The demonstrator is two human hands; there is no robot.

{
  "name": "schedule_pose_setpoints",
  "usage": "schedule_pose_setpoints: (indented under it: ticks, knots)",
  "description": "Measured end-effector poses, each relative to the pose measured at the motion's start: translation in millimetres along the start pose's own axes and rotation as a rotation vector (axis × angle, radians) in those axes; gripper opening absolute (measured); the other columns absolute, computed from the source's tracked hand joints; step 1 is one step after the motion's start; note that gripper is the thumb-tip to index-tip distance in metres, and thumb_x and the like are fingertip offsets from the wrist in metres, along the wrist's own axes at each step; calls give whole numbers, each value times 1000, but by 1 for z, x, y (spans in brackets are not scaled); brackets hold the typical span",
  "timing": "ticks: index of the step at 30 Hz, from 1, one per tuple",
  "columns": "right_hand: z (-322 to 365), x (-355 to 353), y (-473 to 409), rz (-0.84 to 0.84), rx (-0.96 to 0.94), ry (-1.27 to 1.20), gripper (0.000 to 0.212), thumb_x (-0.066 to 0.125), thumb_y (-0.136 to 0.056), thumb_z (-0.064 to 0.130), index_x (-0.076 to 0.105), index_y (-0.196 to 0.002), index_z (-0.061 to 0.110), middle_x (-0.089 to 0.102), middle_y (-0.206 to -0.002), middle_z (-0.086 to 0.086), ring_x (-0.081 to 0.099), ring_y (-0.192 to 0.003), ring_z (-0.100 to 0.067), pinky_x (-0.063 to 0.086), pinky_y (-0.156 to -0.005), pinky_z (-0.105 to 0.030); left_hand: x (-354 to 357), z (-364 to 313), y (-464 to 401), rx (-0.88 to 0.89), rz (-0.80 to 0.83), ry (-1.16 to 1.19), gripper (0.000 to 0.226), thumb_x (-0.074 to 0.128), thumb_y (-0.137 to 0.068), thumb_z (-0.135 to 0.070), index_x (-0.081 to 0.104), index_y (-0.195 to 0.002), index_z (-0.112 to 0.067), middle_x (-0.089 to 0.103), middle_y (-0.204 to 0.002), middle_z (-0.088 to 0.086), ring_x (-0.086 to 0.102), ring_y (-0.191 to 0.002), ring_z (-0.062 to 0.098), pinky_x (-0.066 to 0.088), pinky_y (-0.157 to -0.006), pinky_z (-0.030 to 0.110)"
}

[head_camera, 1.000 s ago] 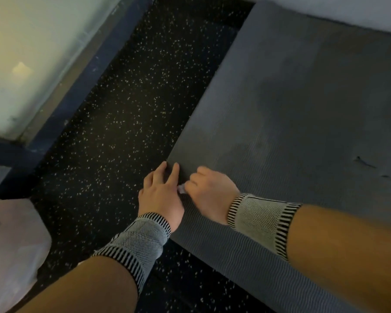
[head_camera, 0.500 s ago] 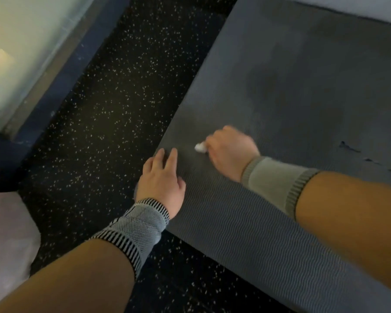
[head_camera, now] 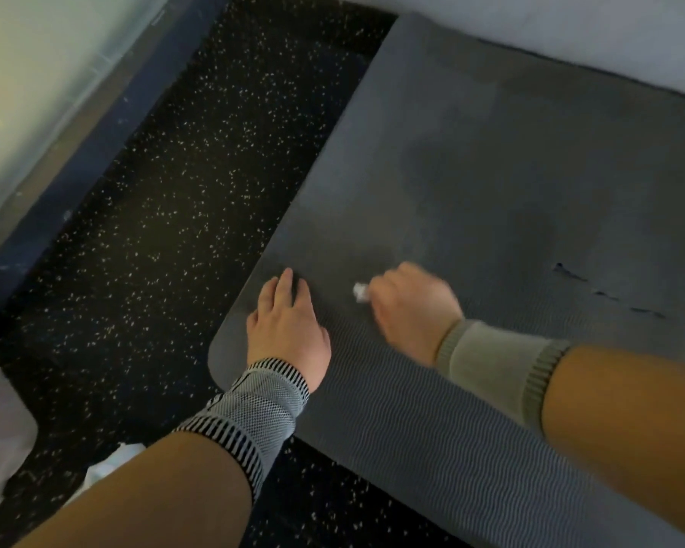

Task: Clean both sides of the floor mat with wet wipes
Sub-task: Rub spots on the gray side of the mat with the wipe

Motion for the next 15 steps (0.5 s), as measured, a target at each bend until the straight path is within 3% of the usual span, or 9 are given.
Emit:
schedule_pose_setpoints:
  ticks: [2,4,7,9,13,15]
  knots:
    - [39,11,31,105,-226,-51,5,69,-73,20,66,-71,17,60,-63,1,55,-57,-19,43,-52,-25,0,-4,-2,2,5,31,70,48,-94,-30,14,-154,-15,0,-162,-2,3,-147,20,21,-117,44]
    - [34,14,32,178,-298,-25,9,75,-70,15,66,-71,16,60,-63,-1,55,-57,-23,45,-52,-28,1,-2,-2,26,6,16,70,45,-95,-33,13,-154,-14,1,-162,-1,4,-147,20,22,-116,44]
    - [-21,-9,-3,-3,-17,63,4,69,-78,9,65,-77,9,61,-69,-8,58,-67,-31,43,-54,-32,4,1,-1,58,0,-34,75,39,-95,-48,10,-154,-12,1,-163,1,5,-147,21,23,-115,44]
    - [-30,-12,-1,-67,60,51,4,67,-80,9,63,-78,7,61,-70,-9,58,-68,-31,43,-55,-32,5,-1,-2,48,7,-51,85,37,-91,-61,8,-154,-11,0,-163,3,4,-147,22,21,-116,43]
    - [30,12,43,145,-244,-55,14,76,-69,13,62,-70,14,58,-63,-2,53,-56,-22,46,-53,-28,7,-4,-2,35,-21,5,93,43,-87,-64,7,-154,-11,1,-163,4,4,-148,22,17,-117,42]
    - [21,10,35,161,-294,-20,13,76,-69,13,62,-69,14,58,-62,-3,53,-55,-23,44,-52,-28,8,-3,-3,42,-39,20,90,45,-86,-64,10,-154,-15,3,-162,5,6,-147,23,17,-119,42]
Point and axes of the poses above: each hand's wrist, its own y-axis away from the middle knuckle, its own x-axis out of the palm, z = x × y, the point moved 5 cm from there along -y, towards the middle knuckle
